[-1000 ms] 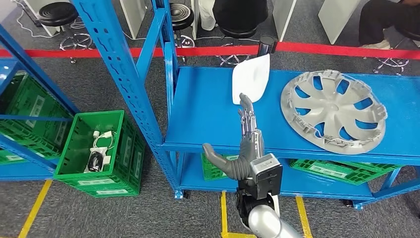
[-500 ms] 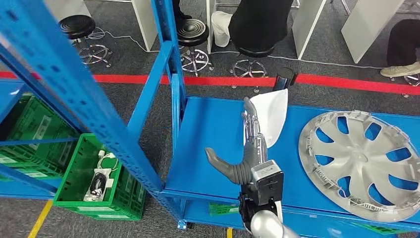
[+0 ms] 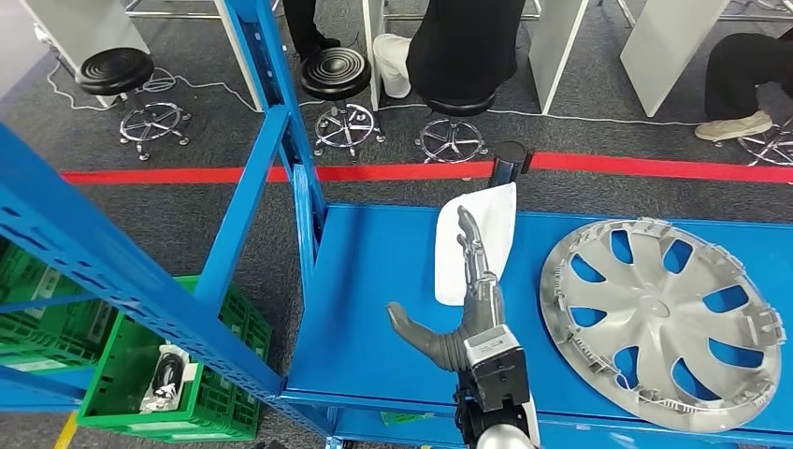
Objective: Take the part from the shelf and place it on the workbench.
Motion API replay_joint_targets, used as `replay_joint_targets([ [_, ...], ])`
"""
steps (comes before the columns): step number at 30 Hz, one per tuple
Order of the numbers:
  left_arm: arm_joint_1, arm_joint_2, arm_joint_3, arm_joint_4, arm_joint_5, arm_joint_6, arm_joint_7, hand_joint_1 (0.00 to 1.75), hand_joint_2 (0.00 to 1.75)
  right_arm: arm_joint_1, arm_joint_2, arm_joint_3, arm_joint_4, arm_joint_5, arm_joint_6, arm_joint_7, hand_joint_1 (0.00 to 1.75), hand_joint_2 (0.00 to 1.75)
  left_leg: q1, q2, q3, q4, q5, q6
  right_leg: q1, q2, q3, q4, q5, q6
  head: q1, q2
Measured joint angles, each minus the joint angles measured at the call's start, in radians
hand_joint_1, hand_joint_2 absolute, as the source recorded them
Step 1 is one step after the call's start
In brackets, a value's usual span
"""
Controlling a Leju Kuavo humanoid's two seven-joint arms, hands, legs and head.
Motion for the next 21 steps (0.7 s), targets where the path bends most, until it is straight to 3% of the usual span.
replay_joint_targets([
  [2, 0.001, -0.002, 0.017, 0.001, 0.002, -0.007, -0.002, 0.00, 0.00, 0.006, -0.002, -0.003, -0.006, 0.001, 0.000, 0.000, 0.00, 1.75, 0.004, -0.001, 0.000, -0.005, 0.006, -0.022, 0.002, 0.000, 0.001, -0.003, 0.001, -0.006, -0.002, 0.000],
  [3, 0.001, -0.003, 0.024, 0.002, 0.006, -0.021, -0.005, 0.00, 0.00, 0.008, -0.003, -0.004, -0.009, 0.000, 0.000, 0.000, 0.00, 1.75, 0.004, -0.001, 0.000, -0.005, 0.007, -0.027, 0.002, -0.001, 0.001, -0.003, 0.001, -0.004, -0.001, 0.000],
  [7, 0.001, -0.006, 0.054, 0.003, 0.032, -0.117, -0.024, 0.00, 0.00, 0.009, -0.007, -0.005, -0.013, -0.001, 0.000, 0.002, 0.00, 1.75, 0.003, 0.002, 0.000, -0.002, 0.007, -0.023, 0.001, 0.000, 0.002, -0.005, 0.004, -0.001, 0.000, 0.000],
  [11, 0.000, -0.002, 0.075, 0.004, 0.032, -0.146, -0.031, 0.00, 0.00, 0.013, -0.010, -0.005, -0.015, 0.006, 0.000, 0.004, 0.00, 1.75, 0.002, 0.002, -0.001, 0.002, 0.005, -0.016, -0.001, 0.000, 0.003, -0.007, 0.005, 0.006, -0.001, 0.000],
  [13, 0.000, -0.001, 0.077, 0.005, 0.024, -0.144, -0.019, 0.00, 0.00, 0.019, -0.012, -0.007, -0.019, 0.009, 0.000, 0.004, 0.00, 1.75, 0.003, 0.002, 0.000, 0.000, 0.011, -0.011, 0.000, 0.001, 0.005, -0.009, 0.009, 0.012, -0.001, 0.000],
  [15, -0.001, 0.000, 0.078, 0.005, 0.014, -0.143, -0.009, 0.00, 0.00, 0.023, -0.013, -0.014, -0.025, 0.011, 0.000, 0.004, 0.00, 1.75, 0.012, 0.004, 0.005, -0.012, 0.024, -0.006, 0.003, 0.001, 0.000, 0.004, -0.008, 0.023, 0.001, 0.000],
  [17, -0.001, 0.001, 0.078, 0.006, 0.006, -0.142, -0.001, 0.00, 0.00, 0.025, -0.014, -0.022, -0.029, 0.012, 0.000, 0.005, 0.00, 1.75, 0.021, 0.007, 0.007, -0.020, 0.032, -0.002, 0.001, -0.001, -0.032, 0.087, -0.069, 0.037, 0.012, 0.000],
  [19, -0.001, 0.002, 0.078, 0.006, 0.001, -0.142, 0.002, 0.00, 0.00, 0.028, -0.016, -0.025, -0.029, 0.012, 0.000, 0.008, 0.00, 1.75, 0.022, 0.009, 0.005, -0.020, 0.033, -0.001, -0.008, -0.003, -0.080, 0.217, -0.132, 0.049, 0.023, 0.000],
  [20, -0.001, 0.002, 0.078, 0.006, 0.000, -0.142, 0.003, 0.00, 0.00, 0.029, -0.017, -0.026, -0.029, 0.012, 0.000, 0.008, 0.00, 1.75, 0.023, 0.010, 0.003, -0.018, 0.033, -0.001, -0.012, -0.004, -0.092, 0.257, -0.142, 0.053, 0.026, 0.000],
  [21, -0.001, 0.003, 0.079, 0.006, -0.001, -0.142, 0.003, 0.00, 0.00, 0.029, -0.018, -0.027, -0.029, 0.012, 0.000, 0.009, 0.00, 1.75, 0.023, 0.009, 0.002, -0.016, 0.033, -0.002, -0.015, -0.005, -0.087, 0.259, -0.131, 0.056, 0.028, 0.000],
])
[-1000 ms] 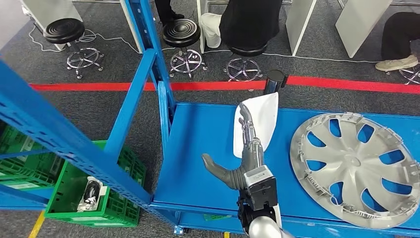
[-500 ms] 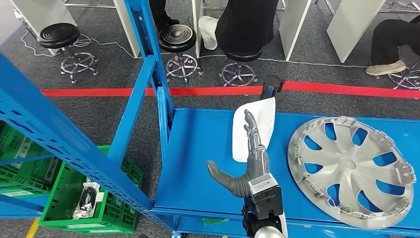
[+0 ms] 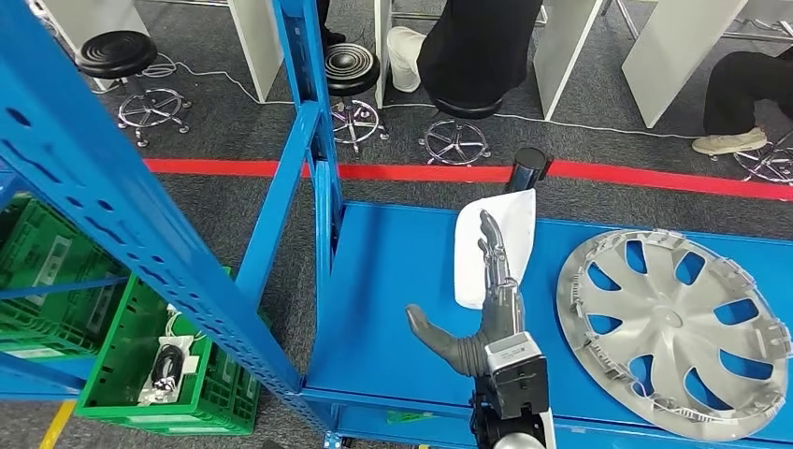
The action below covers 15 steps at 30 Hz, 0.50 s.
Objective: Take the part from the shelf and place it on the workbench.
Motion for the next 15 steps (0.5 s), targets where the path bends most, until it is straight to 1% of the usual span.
replay_joint_targets([
  [1, 0.000, 0.000, 0.000, 0.000, 0.000, 0.000, 0.000, 0.00, 0.00, 0.000, -0.001, -0.001, 0.000, 0.000, 0.000, 0.000, 0.00, 1.75, 0.001, -0.001, -0.001, 0.002, -0.001, -0.001, -0.003, -0.001, 0.024, -0.037, 0.027, 0.002, 0.001, 0.000],
  [2, 0.000, 0.000, 0.000, 0.000, -0.001, 0.000, 0.000, 0.00, 0.00, 0.000, -0.001, -0.002, 0.000, 0.000, 0.000, 0.000, 0.00, 1.75, 0.002, -0.002, -0.002, 0.005, -0.002, -0.004, -0.005, -0.001, 0.060, -0.103, 0.061, 0.002, 0.002, 0.000],
  [3, -0.001, 0.000, 0.001, 0.000, -0.001, 0.000, 0.000, 0.00, 0.00, -0.001, -0.002, -0.002, 0.000, 0.000, 0.000, 0.000, 0.00, 1.75, 0.001, -0.004, -0.003, 0.008, -0.005, -0.008, -0.005, -0.001, 0.100, -0.170, 0.084, 0.001, 0.003, 0.000],
  [4, -0.001, 0.000, 0.001, 0.000, -0.002, 0.000, 0.000, 0.00, 0.00, -0.001, -0.002, -0.002, -0.001, 0.000, 0.000, 0.000, 0.00, 1.75, 0.001, -0.005, -0.006, 0.011, -0.008, -0.013, -0.004, 0.000, 0.130, -0.224, 0.098, -0.004, 0.004, 0.000],
  [5, -0.001, 0.000, 0.001, 0.000, -0.003, 0.000, 0.000, 0.00, 0.00, -0.002, -0.003, -0.002, -0.002, 0.000, 0.000, 0.001, 0.00, 1.75, 0.000, -0.007, -0.008, 0.014, -0.010, -0.019, -0.002, 0.001, 0.148, -0.258, 0.099, -0.011, 0.004, 0.000],
  [6, -0.001, 0.000, 0.001, 0.000, -0.005, 0.000, -0.001, 0.00, 0.00, -0.002, -0.004, -0.002, -0.003, 0.001, 0.000, 0.001, 0.00, 1.75, -0.001, -0.008, -0.010, 0.015, -0.010, -0.024, 0.000, 0.002, 0.154, -0.270, 0.093, -0.019, 0.003, 0.000],
  [7, -0.001, 0.000, 0.001, 0.000, -0.007, 0.000, -0.002, 0.00, 0.00, -0.002, -0.004, -0.003, -0.004, 0.001, 0.000, 0.002, 0.00, 1.75, -0.001, -0.008, -0.011, 0.017, -0.015, -0.022, 0.001, 0.002, 0.154, -0.276, 0.091, -0.026, 0.000, 0.000],
  [9, -0.001, -0.001, 0.001, 0.000, -0.010, 0.000, -0.002, 0.00, 0.00, -0.003, -0.004, -0.003, -0.006, 0.001, 0.000, 0.004, 0.00, 1.75, -0.001, -0.007, -0.012, 0.021, -0.020, -0.005, 0.003, 0.002, 0.155, -0.282, 0.088, -0.031, -0.007, 0.000],
  [10, -0.001, -0.002, 0.001, 0.000, -0.012, 0.000, -0.002, 0.00, 0.00, -0.003, -0.004, -0.003, -0.006, 0.001, 0.000, 0.005, 0.00, 1.75, -0.001, -0.007, -0.012, 0.022, -0.022, 0.004, 0.003, 0.003, 0.156, -0.283, 0.087, -0.031, -0.010, 0.000],
  [11, -0.001, -0.002, 0.001, 0.000, -0.014, -0.001, -0.001, 0.00, 0.00, -0.002, -0.004, -0.003, -0.006, 0.001, 0.000, 0.006, 0.00, 1.75, 0.000, -0.006, -0.012, 0.022, -0.019, 0.009, 0.005, 0.003, 0.156, -0.283, 0.087, -0.032, -0.014, 0.000],
  [15, -0.001, -0.003, 0.001, 0.000, -0.022, -0.005, 0.015, 0.00, 0.00, -0.002, -0.005, -0.003, -0.005, -0.001, 0.000, 0.009, 0.00, 1.75, 0.005, -0.006, -0.012, 0.024, -0.018, -0.001, 0.009, 0.002, 0.156, -0.282, 0.087, -0.037, -0.026, 0.000],
])
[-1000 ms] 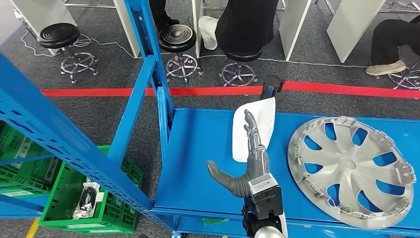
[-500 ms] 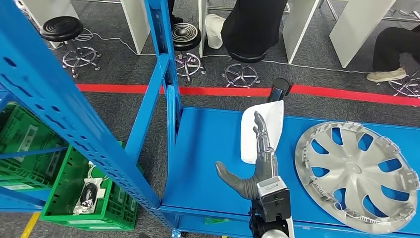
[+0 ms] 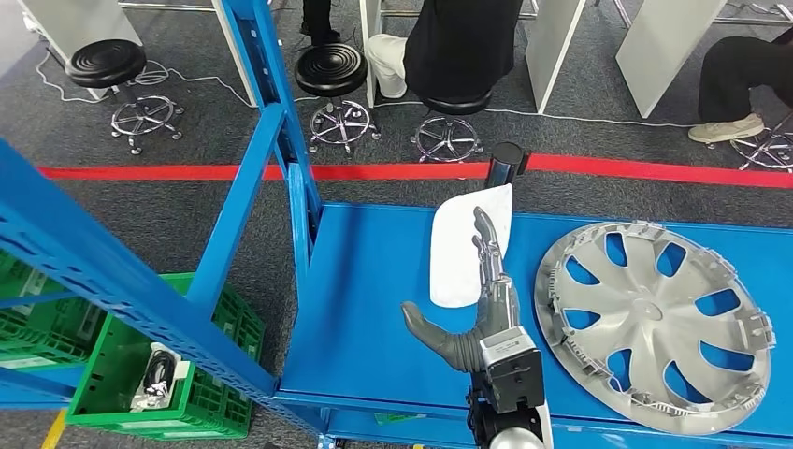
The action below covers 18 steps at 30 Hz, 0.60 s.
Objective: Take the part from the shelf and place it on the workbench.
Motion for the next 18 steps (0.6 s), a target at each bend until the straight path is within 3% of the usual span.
replay_joint_targets([
  [5, 0.000, 0.001, 0.000, 0.000, -0.010, -0.001, 0.017, 0.00, 0.00, 0.001, 0.000, 0.000, 0.000, -0.006, 0.000, -0.003, 0.00, 1.75, -0.001, 0.000, -0.002, 0.003, -0.001, -0.004, -0.001, 0.000, 0.000, 0.000, 0.001, 0.002, -0.004, 0.000],
  [8, 0.000, 0.001, 0.000, 0.000, -0.015, 0.000, 0.021, 0.00, 0.00, 0.000, 0.000, -0.001, -0.001, -0.009, 0.000, -0.004, 0.00, 1.75, 0.006, 0.003, 0.003, -0.014, 0.014, -0.009, 0.000, 0.000, -0.002, 0.003, -0.005, 0.010, -0.004, 0.000],
  [10, 0.000, 0.001, 0.000, 0.000, -0.016, -0.002, 0.022, 0.00, 0.00, 0.000, 0.000, -0.002, -0.001, -0.009, 0.000, -0.004, 0.00, 1.75, 0.013, 0.006, 0.008, -0.027, 0.023, -0.013, -0.001, -0.002, -0.028, 0.066, -0.054, 0.021, 0.002, 0.000],
  [12, 0.000, 0.000, 0.000, 0.000, -0.017, -0.007, 0.022, 0.00, 0.00, 0.003, -0.001, -0.005, 0.000, -0.010, 0.000, -0.004, 0.00, 1.75, 0.013, 0.008, 0.006, -0.026, 0.024, -0.013, -0.005, -0.002, -0.081, 0.196, -0.120, 0.032, 0.009, 0.000],
  [13, 0.000, 0.000, 0.000, 0.000, -0.017, -0.010, 0.022, 0.00, 0.00, 0.005, -0.001, -0.007, 0.001, -0.010, 0.000, -0.004, 0.00, 1.75, 0.013, 0.008, 0.005, -0.025, 0.024, -0.013, -0.008, -0.002, -0.103, 0.249, -0.135, 0.037, 0.012, 0.000],
  [14, 0.000, 0.000, 0.000, 0.000, -0.017, -0.013, 0.022, 0.00, 0.00, 0.008, -0.002, -0.011, 0.001, -0.009, 0.000, -0.004, 0.00, 1.75, 0.013, 0.008, 0.004, -0.023, 0.023, -0.014, -0.010, -0.002, -0.112, 0.272, -0.131, 0.041, 0.014, 0.000],
  [15, 0.000, -0.001, 0.000, 0.000, -0.018, -0.015, 0.023, 0.00, 0.00, 0.009, -0.002, -0.014, 0.001, -0.006, 0.000, -0.004, 0.00, 1.75, 0.013, 0.007, 0.004, -0.021, 0.023, -0.015, -0.013, -0.003, -0.103, 0.256, -0.107, 0.043, 0.016, 0.000],
  [18, 0.000, -0.004, 0.000, 0.000, -0.023, -0.017, 0.027, 0.00, 0.00, 0.011, -0.003, -0.021, 0.001, 0.009, 0.000, -0.003, 0.00, 1.75, 0.014, 0.003, 0.000, -0.009, 0.016, -0.026, -0.017, -0.002, -0.015, 0.076, -0.014, 0.039, 0.023, 0.000],
])
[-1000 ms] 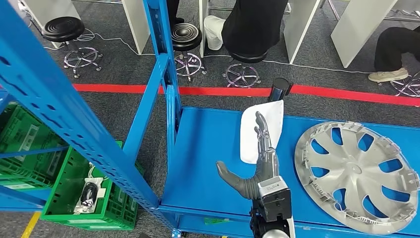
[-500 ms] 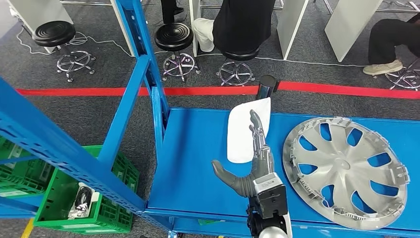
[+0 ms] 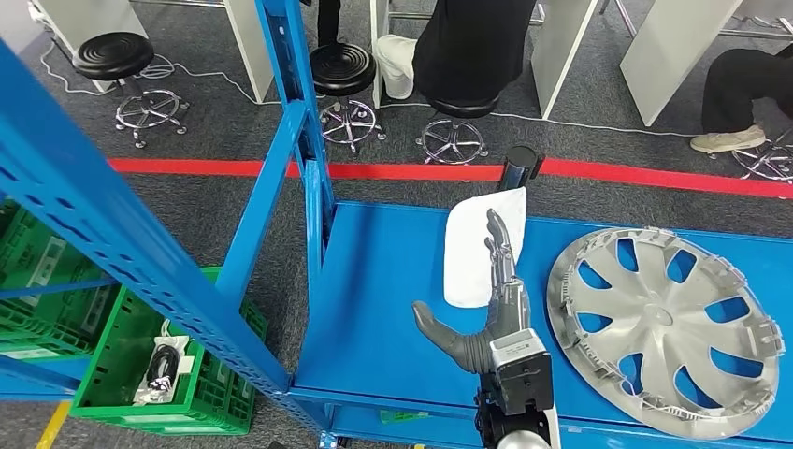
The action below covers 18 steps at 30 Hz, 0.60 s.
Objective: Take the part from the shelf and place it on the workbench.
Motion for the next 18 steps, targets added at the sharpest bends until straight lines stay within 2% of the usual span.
replay_joint_targets([
  [1, 0.000, -0.001, 0.000, 0.000, -0.001, 0.000, 0.001, 0.00, 0.00, 0.001, 0.000, -0.002, 0.000, 0.002, 0.000, 0.001, 0.00, 1.75, -0.001, -0.001, -0.003, 0.004, -0.001, -0.005, 0.001, 0.001, 0.019, -0.040, 0.011, -0.005, 0.001, 0.000],
  [2, 0.000, -0.001, 0.000, 0.000, -0.002, -0.001, 0.001, 0.00, 0.00, 0.001, 0.000, -0.003, -0.001, 0.003, 0.000, 0.002, 0.00, 1.75, -0.002, -0.002, -0.007, 0.007, 0.000, -0.010, 0.003, 0.002, 0.026, -0.058, 0.010, -0.012, 0.001, 0.000],
  [4, 0.000, -0.001, 0.000, 0.000, -0.002, -0.004, 0.001, 0.00, 0.00, 0.003, 0.000, -0.006, -0.001, 0.002, 0.000, 0.005, 0.00, 1.75, -0.002, -0.002, -0.015, 0.011, 0.003, -0.020, 0.004, 0.001, 0.023, -0.065, 0.011, -0.025, -0.001, 0.000],
  [5, 0.000, -0.001, 0.000, 0.000, -0.002, -0.005, 0.000, 0.00, 0.00, 0.003, 0.000, -0.007, -0.001, 0.001, 0.000, 0.007, 0.00, 1.75, -0.002, -0.001, -0.020, 0.018, -0.006, -0.025, 0.003, 0.000, 0.020, -0.070, 0.013, -0.033, -0.004, 0.000],
  [6, 0.000, -0.001, 0.000, 0.000, -0.002, -0.007, 0.000, 0.00, 0.00, 0.003, 0.000, -0.008, -0.001, 0.000, 0.000, 0.008, 0.00, 1.75, -0.001, 0.001, -0.029, 0.038, -0.027, -0.030, 0.002, -0.001, 0.016, -0.074, 0.017, -0.041, -0.009, 0.000],
  [7, 0.000, -0.001, -0.001, 0.000, -0.002, -0.009, -0.001, 0.00, 0.00, 0.004, 0.000, -0.010, -0.001, 0.000, 0.000, 0.008, 0.00, 1.75, 0.001, 0.003, -0.044, 0.077, -0.062, -0.034, 0.001, -0.003, 0.011, -0.077, 0.023, -0.050, -0.017, 0.000],
  [9, 0.000, -0.001, -0.002, 0.000, -0.002, -0.011, -0.002, 0.00, 0.00, 0.005, 0.000, -0.016, 0.000, -0.002, 0.000, 0.009, 0.00, 1.75, 0.004, 0.004, -0.087, 0.201, -0.145, -0.040, 0.005, -0.007, -0.002, -0.077, 0.032, -0.060, -0.032, 0.000],
  [10, 0.000, -0.001, -0.004, 0.000, -0.002, -0.011, -0.002, 0.00, 0.00, 0.005, 0.000, -0.019, 0.000, -0.003, 0.000, 0.010, 0.00, 1.75, 0.005, 0.004, -0.104, 0.257, -0.172, -0.042, 0.007, -0.008, -0.010, -0.075, 0.036, -0.062, -0.036, 0.000],
  [11, 0.000, -0.001, -0.004, 0.000, -0.002, -0.011, -0.003, 0.00, 0.00, 0.005, -0.001, -0.021, 0.000, -0.004, 0.000, 0.010, 0.00, 1.75, 0.006, 0.004, -0.108, 0.285, -0.179, -0.042, 0.010, -0.009, -0.018, -0.072, 0.041, -0.063, -0.038, 0.000],
  [12, 0.000, -0.001, -0.005, 0.000, -0.002, -0.011, -0.003, 0.00, 0.00, 0.005, -0.001, -0.023, 0.000, -0.006, 0.000, 0.011, 0.00, 1.75, 0.006, 0.004, -0.094, 0.276, -0.165, -0.040, 0.012, -0.010, -0.026, -0.069, 0.045, -0.063, -0.038, 0.000],
  [13, 0.000, -0.001, -0.005, 0.000, -0.001, -0.011, -0.003, 0.00, 0.00, 0.005, -0.001, -0.023, 0.000, -0.007, 0.000, 0.012, 0.00, 1.75, 0.006, 0.004, -0.063, 0.231, -0.136, -0.037, 0.013, -0.010, -0.033, -0.065, 0.048, -0.062, -0.039, 0.000],
  [14, 0.000, 0.000, -0.006, 0.000, -0.001, -0.011, -0.003, 0.00, 0.00, 0.005, -0.001, -0.023, 0.000, -0.008, 0.000, 0.012, 0.00, 1.75, 0.005, 0.004, -0.020, 0.163, -0.104, -0.032, 0.014, -0.010, -0.038, -0.062, 0.051, -0.060, -0.040, 0.000],
  [16, -0.001, 0.000, -0.006, 0.000, 0.001, -0.010, -0.003, 0.00, 0.00, 0.004, -0.001, -0.023, 0.000, -0.009, 0.000, 0.013, 0.00, 1.75, 0.000, 0.001, 0.052, 0.041, -0.069, -0.022, 0.015, -0.009, -0.046, -0.058, 0.059, -0.053, -0.041, 0.000],
  [17, -0.002, 0.000, -0.006, 0.000, 0.002, -0.009, -0.003, 0.00, 0.00, 0.003, 0.000, -0.023, 0.000, -0.009, 0.000, 0.013, 0.00, 1.75, -0.003, 0.000, 0.067, 0.009, -0.065, -0.018, 0.014, -0.010, -0.049, -0.057, 0.065, -0.047, -0.042, 0.000],
  [18, -0.001, 0.000, -0.006, 0.000, 0.002, -0.008, -0.003, 0.00, 0.00, 0.002, 0.000, -0.023, 0.000, -0.009, 0.000, 0.013, 0.00, 1.75, -0.006, -0.001, 0.069, -0.001, -0.065, -0.016, 0.013, -0.010, -0.051, -0.057, 0.071, -0.041, -0.043, 0.000],
])
